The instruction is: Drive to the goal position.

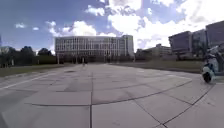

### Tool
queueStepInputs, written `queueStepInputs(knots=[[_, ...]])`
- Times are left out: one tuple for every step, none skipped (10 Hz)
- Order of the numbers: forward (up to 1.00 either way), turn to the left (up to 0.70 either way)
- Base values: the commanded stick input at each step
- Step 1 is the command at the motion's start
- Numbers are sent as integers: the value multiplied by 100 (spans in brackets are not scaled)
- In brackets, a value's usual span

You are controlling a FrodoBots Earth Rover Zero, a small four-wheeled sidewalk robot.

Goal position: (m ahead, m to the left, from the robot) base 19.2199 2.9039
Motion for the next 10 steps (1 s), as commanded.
queueStepInputs(knots=[[70, 0], [70, 0], [70, 0], [70, 0], [70, 0], [70, 0], [70, 0], [70, 0], [70, 0], [70, 0]])
